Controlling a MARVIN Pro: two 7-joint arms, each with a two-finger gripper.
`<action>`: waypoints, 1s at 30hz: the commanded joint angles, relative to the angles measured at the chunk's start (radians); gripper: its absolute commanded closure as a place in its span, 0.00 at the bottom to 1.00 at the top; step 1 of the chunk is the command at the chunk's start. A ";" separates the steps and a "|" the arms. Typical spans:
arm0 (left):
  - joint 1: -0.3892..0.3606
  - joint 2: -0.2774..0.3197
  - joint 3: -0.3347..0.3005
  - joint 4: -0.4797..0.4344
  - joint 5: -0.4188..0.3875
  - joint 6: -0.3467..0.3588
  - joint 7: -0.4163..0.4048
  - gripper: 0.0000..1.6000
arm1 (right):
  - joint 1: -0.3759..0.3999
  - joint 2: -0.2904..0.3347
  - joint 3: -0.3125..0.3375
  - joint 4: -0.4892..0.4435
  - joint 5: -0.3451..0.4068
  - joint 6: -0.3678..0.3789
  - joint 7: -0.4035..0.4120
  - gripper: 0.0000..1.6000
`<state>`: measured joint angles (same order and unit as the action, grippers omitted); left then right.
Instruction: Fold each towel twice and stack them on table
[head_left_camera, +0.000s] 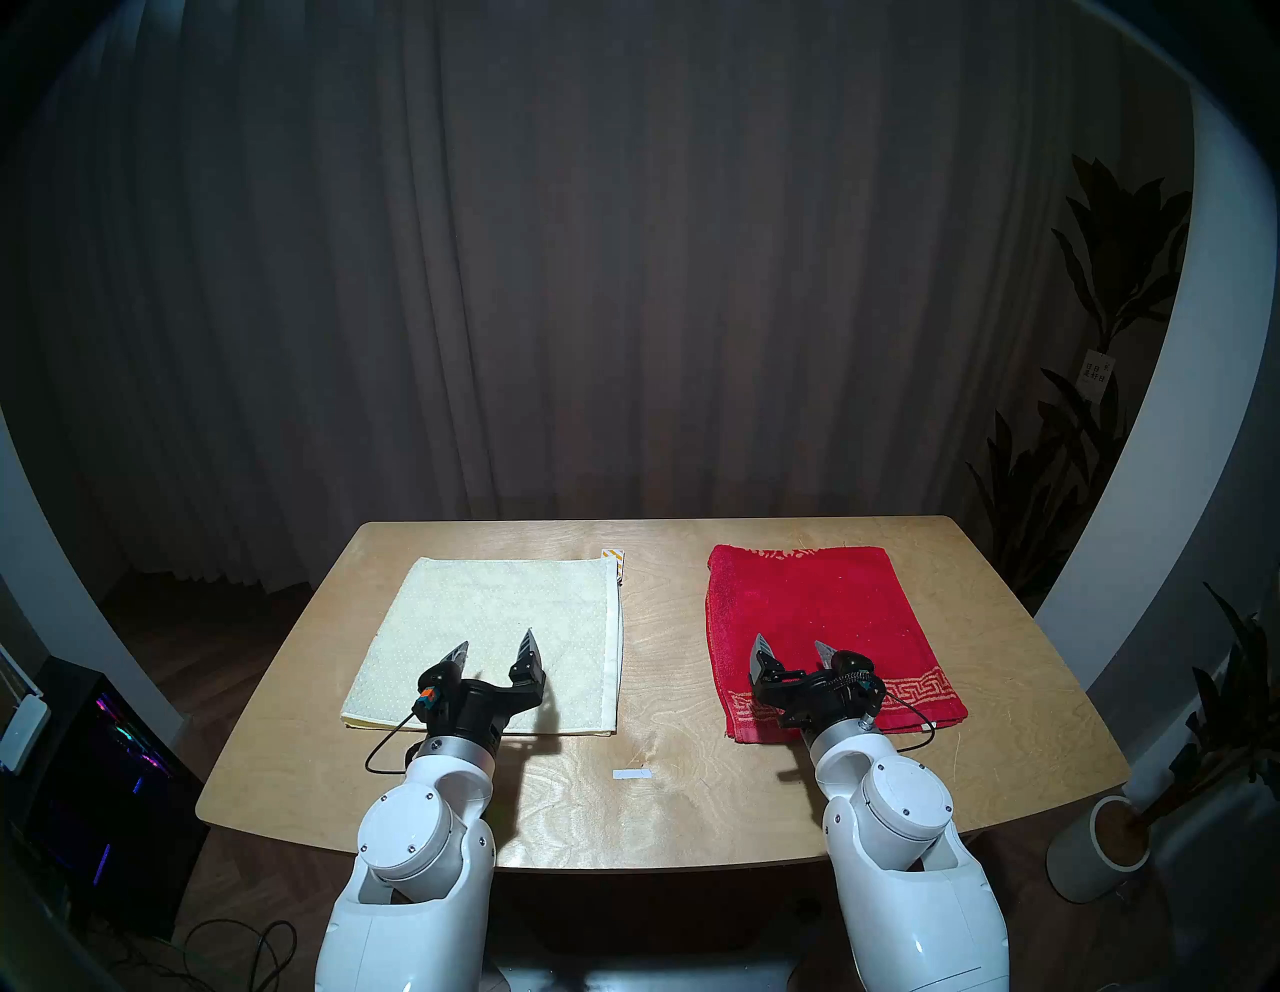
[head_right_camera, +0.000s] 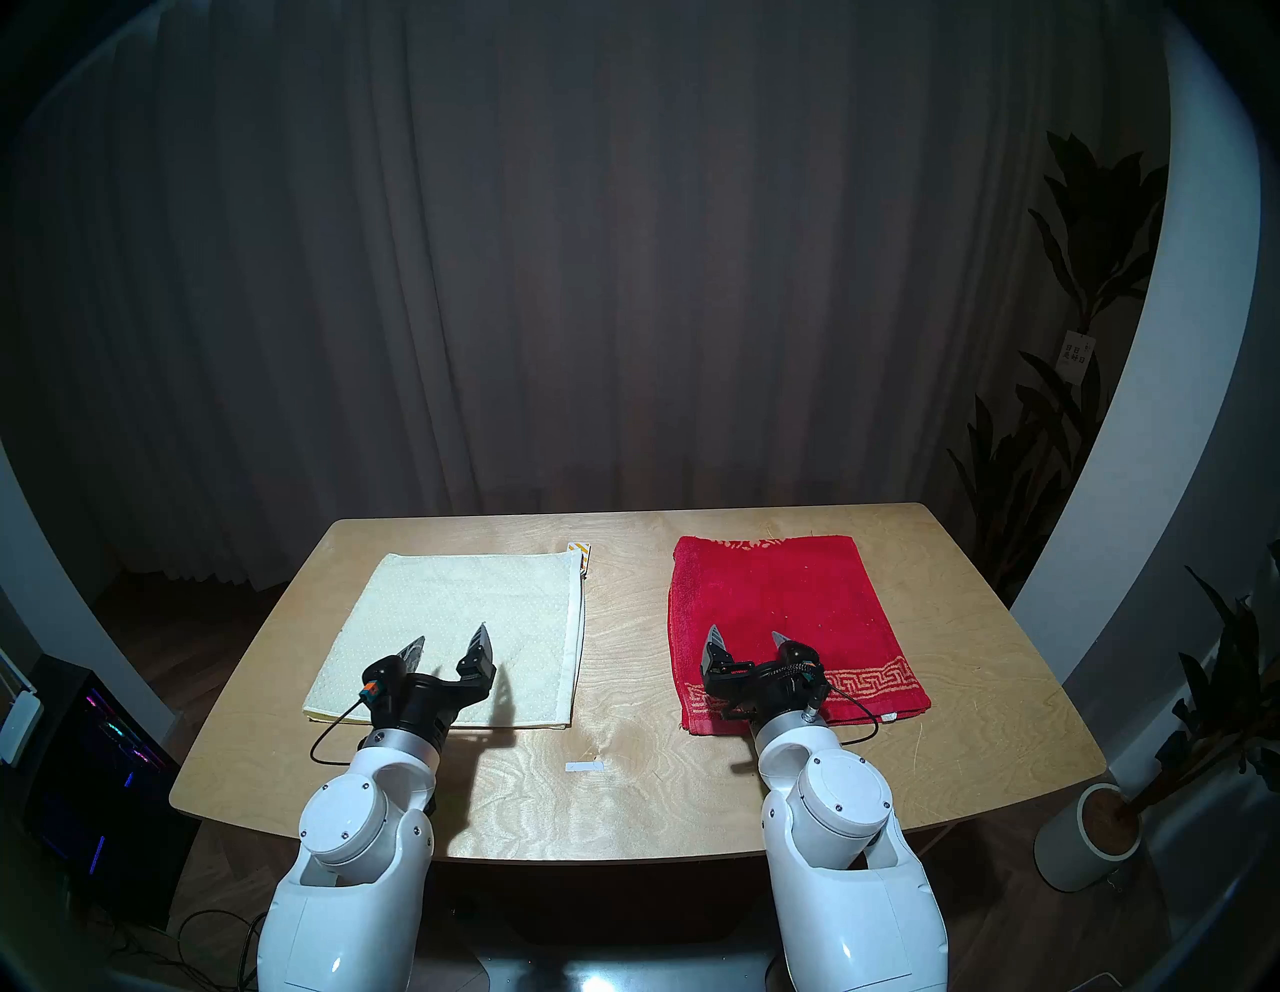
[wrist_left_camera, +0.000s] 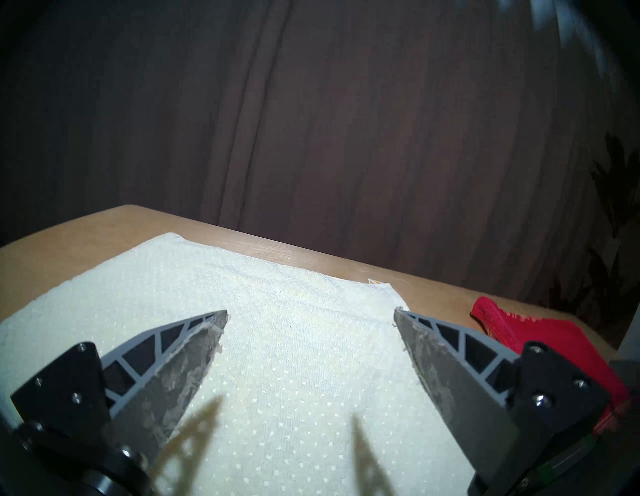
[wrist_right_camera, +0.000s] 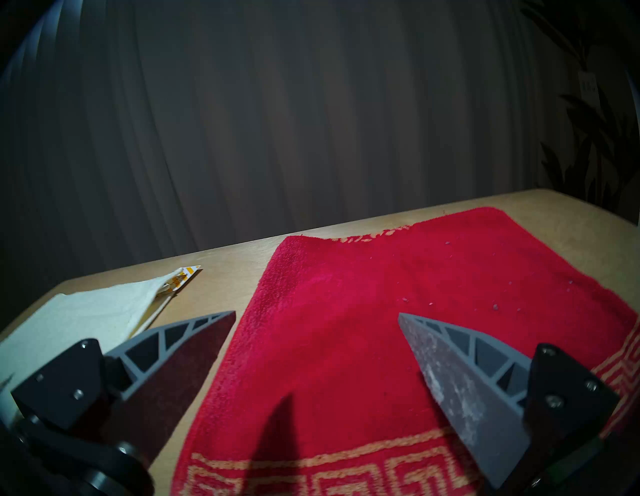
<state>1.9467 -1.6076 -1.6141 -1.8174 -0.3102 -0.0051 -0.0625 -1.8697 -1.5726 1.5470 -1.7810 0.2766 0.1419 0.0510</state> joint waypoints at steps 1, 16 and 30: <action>0.019 -0.023 -0.027 -0.074 -0.139 0.004 -0.020 0.00 | 0.027 -0.020 -0.002 -0.072 0.128 0.086 0.020 0.00; 0.110 -0.060 -0.089 -0.138 -0.415 0.025 -0.045 0.00 | 0.019 -0.024 -0.004 -0.115 0.393 0.330 0.044 0.00; 0.197 -0.097 -0.129 -0.205 -0.678 0.067 -0.074 0.00 | -0.003 -0.033 0.021 -0.150 0.647 0.601 0.055 0.00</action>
<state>2.1075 -1.6857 -1.7340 -1.9697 -0.8992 0.0505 -0.1147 -1.8703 -1.5918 1.5540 -1.8913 0.8234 0.6504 0.0951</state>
